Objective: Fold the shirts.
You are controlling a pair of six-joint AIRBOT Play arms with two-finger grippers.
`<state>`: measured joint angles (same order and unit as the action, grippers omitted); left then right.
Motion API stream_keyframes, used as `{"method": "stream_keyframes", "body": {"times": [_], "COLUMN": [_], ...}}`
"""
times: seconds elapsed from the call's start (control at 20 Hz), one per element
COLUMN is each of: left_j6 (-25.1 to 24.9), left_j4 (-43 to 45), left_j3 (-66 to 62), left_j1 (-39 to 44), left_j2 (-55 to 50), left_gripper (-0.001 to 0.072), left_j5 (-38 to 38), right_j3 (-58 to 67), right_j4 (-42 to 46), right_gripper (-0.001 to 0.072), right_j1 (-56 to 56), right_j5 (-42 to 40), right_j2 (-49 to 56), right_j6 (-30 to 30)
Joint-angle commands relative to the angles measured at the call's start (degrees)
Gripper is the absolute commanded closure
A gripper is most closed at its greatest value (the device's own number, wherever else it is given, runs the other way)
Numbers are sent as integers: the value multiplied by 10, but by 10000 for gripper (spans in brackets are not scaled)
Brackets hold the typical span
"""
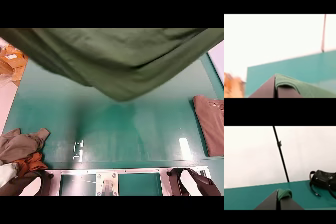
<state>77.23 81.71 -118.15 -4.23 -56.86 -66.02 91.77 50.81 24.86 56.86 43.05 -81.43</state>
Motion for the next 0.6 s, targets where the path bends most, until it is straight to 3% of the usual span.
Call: {"method": "stream_keyframes", "body": {"times": [0.0, 0.2, 0.4, 0.55], "left_j6": [-2, -2, -43, -43], "left_j4": [40, 10, -163, -196], "left_j3": [-14, 42, 42, 42], "left_j1": [0, 0, 9, 52], "left_j2": [-2, -88, -259, -387], "left_gripper": [686, 685, 684, 683], "left_j5": [24, 71, 55, 34], "right_j3": [-19, -171, -377, -473], "right_j4": [43, 43, 36, 13], "right_gripper": [691, 691, 691, 691], "right_j1": [0, 0, -7, -28], "right_j5": [40, 43, -43, -115], "right_j2": [-43, -36, 8, 85], "right_j6": [-40, -54, -47, -19]}}
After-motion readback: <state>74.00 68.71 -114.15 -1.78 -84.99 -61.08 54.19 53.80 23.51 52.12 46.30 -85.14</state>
